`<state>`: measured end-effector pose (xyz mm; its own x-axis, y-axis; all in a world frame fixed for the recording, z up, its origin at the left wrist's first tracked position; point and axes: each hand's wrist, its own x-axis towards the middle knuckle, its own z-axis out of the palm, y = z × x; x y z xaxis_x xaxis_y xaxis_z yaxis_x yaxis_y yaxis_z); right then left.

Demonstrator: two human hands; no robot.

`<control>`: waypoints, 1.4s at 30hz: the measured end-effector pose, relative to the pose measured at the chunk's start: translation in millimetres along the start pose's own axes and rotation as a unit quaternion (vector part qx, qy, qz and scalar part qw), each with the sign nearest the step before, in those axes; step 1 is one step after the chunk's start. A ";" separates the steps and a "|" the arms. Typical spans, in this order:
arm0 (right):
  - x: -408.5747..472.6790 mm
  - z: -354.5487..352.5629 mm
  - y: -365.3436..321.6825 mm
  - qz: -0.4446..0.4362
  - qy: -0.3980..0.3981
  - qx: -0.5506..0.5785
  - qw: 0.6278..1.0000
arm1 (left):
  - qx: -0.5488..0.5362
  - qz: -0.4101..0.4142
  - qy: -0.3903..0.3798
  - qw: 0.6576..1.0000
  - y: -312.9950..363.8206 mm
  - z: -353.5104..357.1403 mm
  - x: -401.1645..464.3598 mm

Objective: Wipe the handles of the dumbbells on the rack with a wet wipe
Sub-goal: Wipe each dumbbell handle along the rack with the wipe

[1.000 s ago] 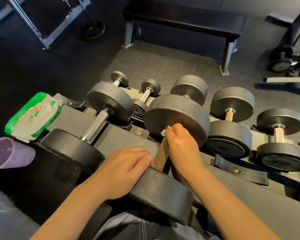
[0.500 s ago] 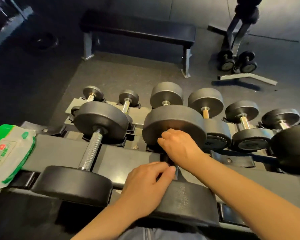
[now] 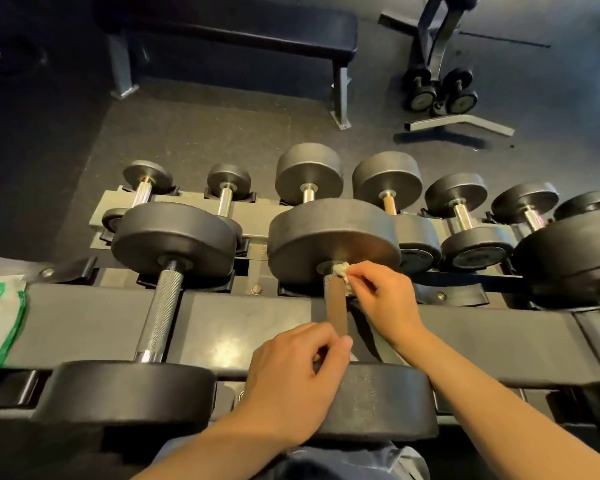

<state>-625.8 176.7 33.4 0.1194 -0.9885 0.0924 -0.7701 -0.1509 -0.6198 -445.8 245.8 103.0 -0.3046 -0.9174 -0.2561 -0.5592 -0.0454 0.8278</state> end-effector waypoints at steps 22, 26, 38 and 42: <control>47.5 14.4 -89.5 -0.290 -0.370 -0.485 0.737 | -0.076 0.003 0.083 0.994 -4.6 7.1 -0.3; 36.2 -9.4 -56.3 -0.280 -0.208 -0.363 0.864 | -0.073 0.008 0.083 0.994 -3.6 6.1 0.1; 2.3 4.3 -6.2 -0.009 0.058 0.016 0.998 | -0.061 -0.014 0.088 0.994 -2.6 4.4 0.7; -0.6 1.9 -5.3 0.060 0.071 0.121 0.988 | -0.061 -0.026 0.083 0.994 0.4 3.9 -0.2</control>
<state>-620.6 178.0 35.2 -0.0661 -0.9923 0.1044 -0.5984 -0.0443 -0.8000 -448.9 247.5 101.4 -0.1397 -0.9648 -0.2227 -0.4699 -0.1334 0.8726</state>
